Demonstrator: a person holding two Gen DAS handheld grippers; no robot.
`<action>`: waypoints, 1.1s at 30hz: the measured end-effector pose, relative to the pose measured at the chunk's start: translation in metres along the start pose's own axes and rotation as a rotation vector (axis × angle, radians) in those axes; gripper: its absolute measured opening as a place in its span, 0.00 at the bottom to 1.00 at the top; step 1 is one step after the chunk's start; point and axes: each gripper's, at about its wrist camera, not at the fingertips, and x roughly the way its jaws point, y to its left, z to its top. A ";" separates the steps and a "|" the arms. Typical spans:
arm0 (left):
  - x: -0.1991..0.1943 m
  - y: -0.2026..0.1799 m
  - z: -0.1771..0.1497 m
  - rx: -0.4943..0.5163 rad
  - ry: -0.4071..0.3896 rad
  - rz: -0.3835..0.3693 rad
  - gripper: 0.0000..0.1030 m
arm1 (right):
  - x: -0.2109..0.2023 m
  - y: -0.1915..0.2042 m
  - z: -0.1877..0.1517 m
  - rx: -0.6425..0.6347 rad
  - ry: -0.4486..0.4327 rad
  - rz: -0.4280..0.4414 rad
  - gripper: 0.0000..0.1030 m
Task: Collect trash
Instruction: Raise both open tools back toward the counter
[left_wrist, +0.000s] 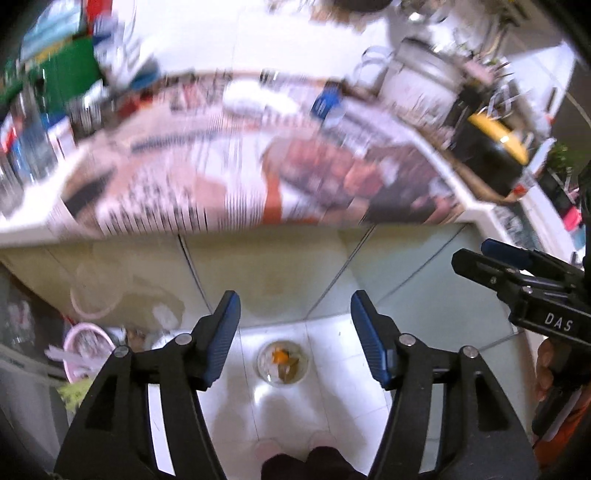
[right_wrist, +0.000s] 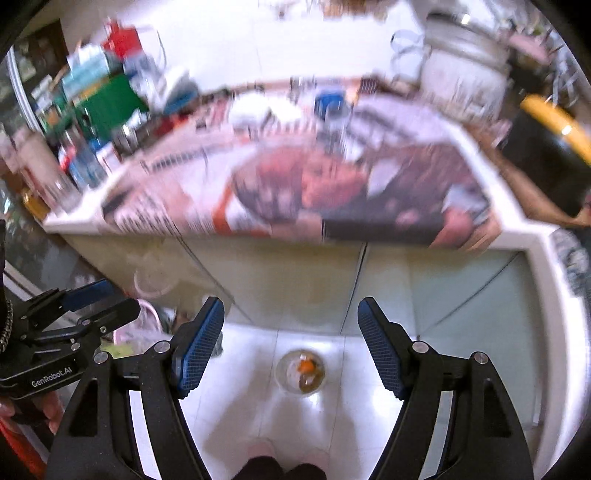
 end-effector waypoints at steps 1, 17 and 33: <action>-0.014 -0.003 0.005 0.011 -0.021 0.001 0.64 | -0.015 0.003 0.004 0.002 -0.020 -0.006 0.70; -0.146 -0.021 0.061 0.105 -0.331 0.059 0.89 | -0.134 0.017 0.050 -0.014 -0.314 -0.084 0.70; -0.064 -0.043 0.193 -0.077 -0.420 0.207 0.97 | -0.077 -0.066 0.166 -0.083 -0.373 -0.007 0.70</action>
